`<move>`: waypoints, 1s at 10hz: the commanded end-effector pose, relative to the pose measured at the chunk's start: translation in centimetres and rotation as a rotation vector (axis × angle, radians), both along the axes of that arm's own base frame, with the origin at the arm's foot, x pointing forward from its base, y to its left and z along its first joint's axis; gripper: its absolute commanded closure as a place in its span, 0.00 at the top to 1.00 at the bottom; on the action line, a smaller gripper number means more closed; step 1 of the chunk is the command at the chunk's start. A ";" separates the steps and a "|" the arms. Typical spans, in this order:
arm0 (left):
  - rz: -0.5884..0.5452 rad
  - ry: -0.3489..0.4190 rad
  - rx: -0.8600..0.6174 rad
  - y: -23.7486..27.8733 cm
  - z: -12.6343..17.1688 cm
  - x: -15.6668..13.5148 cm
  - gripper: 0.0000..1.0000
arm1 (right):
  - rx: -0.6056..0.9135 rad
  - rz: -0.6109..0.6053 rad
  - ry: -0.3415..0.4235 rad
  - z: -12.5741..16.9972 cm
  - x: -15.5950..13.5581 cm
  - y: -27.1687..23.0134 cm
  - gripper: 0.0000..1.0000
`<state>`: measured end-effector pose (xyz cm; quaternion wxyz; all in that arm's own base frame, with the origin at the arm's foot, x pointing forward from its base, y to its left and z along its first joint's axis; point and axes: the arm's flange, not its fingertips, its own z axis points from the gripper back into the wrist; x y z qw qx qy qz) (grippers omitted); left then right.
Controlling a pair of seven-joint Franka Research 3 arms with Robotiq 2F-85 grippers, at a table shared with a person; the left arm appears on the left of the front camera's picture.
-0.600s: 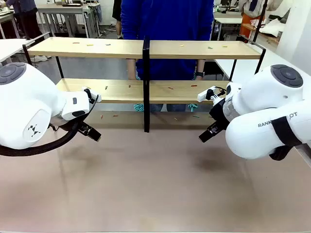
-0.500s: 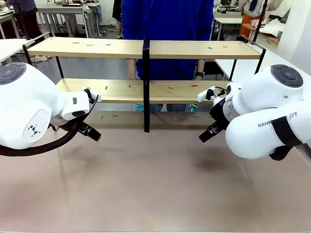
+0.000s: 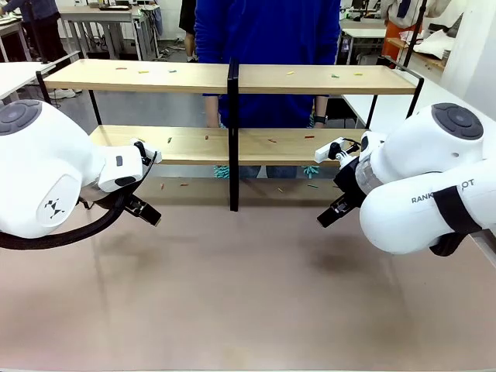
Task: Clean the shelves.
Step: Pick up the Duster when the human hands it over.
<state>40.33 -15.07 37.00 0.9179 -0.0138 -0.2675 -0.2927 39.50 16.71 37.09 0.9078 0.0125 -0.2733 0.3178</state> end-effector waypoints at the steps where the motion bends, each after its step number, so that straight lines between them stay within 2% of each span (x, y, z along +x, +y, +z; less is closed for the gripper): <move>1: -0.001 -0.001 0.000 0.0 0.0 0.0 1.00 | 0.001 -0.001 0.000 0.0 0.0 0.0 1.00; 10: -0.001 -0.001 0.000 0.0 0.0 0.0 1.00 | 0.001 -0.001 0.000 0.0 0.0 0.0 1.00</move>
